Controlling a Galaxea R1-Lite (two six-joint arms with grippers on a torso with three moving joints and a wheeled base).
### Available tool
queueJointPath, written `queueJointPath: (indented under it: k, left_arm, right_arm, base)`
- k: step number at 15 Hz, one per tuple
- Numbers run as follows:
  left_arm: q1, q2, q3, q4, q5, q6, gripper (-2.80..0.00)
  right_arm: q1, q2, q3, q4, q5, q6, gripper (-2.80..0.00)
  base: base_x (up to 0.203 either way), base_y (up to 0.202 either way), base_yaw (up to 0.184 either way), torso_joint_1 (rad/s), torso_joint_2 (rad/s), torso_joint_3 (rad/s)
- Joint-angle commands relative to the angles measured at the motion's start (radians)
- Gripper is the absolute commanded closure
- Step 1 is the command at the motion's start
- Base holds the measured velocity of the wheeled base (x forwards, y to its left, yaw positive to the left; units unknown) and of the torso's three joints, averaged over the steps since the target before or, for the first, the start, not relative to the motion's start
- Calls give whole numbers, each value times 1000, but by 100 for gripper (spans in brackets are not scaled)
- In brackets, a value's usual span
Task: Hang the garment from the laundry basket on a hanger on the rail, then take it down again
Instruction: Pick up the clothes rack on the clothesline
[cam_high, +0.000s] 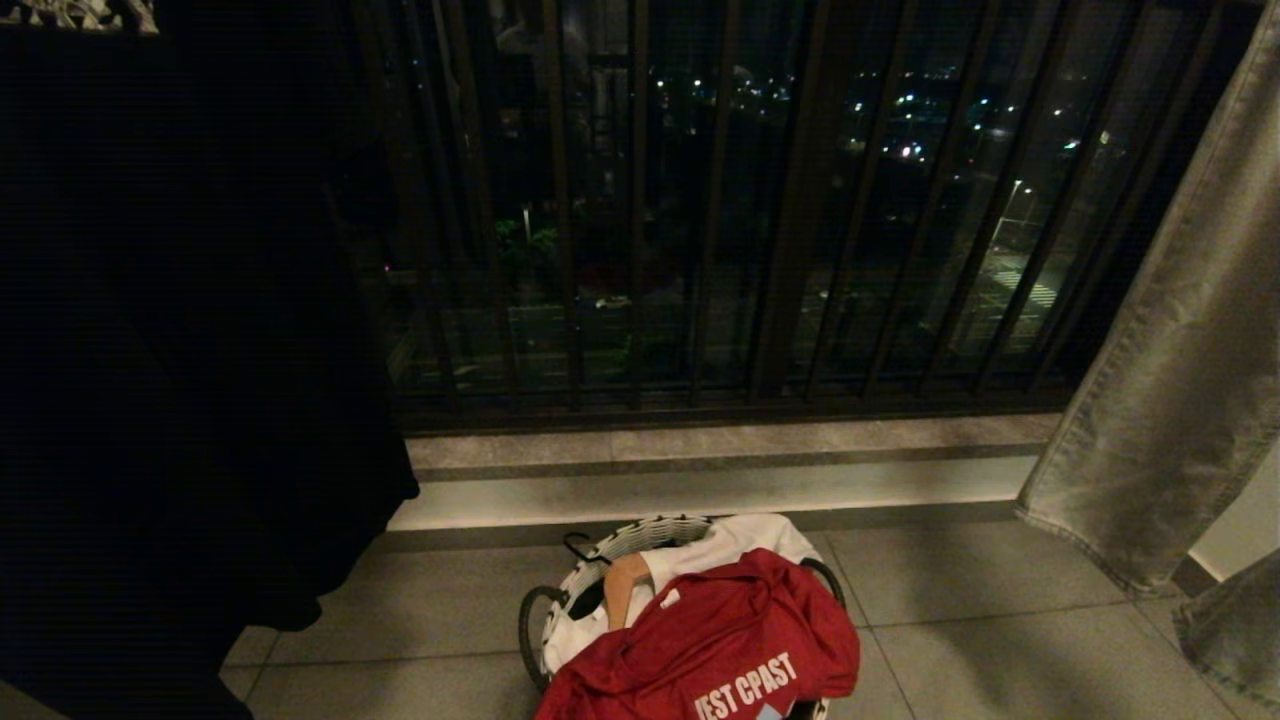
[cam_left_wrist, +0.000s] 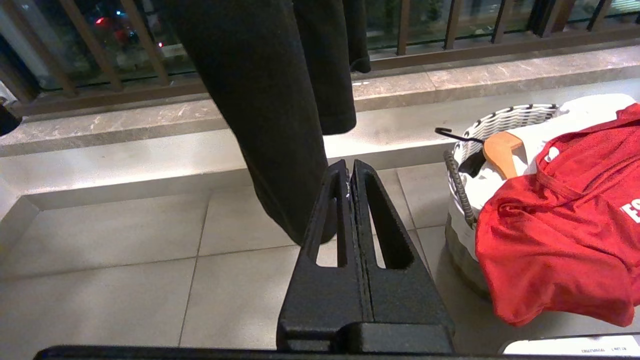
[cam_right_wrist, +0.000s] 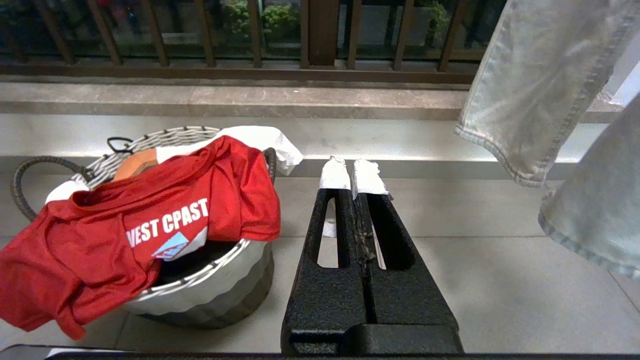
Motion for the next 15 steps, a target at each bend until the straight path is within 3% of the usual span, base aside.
queueJointPath:
  k: [1, 6, 9, 15]
  left_arm:
    - [0, 1, 0, 0, 0, 0, 0]
    - [0, 1, 0, 0, -1, 0, 0]
    - [0, 0, 0, 0, 0, 0, 0]
    - [0, 0, 0, 0, 0, 0, 0]
  right_arm:
    - [0, 0, 0, 0, 0, 0, 0]
    - [0, 0, 0, 0, 0, 1, 0]
    - [0, 0, 0, 0, -2, 0, 0]
    - [0, 0, 0, 0, -2, 0, 0]
  base:
    - [0, 0, 0, 0, 0, 0]
    - [0, 0, 0, 1, -25, -28]
    - [0, 0, 0, 27, -201, -318]
    - [0, 0, 0, 82, -492, -339]
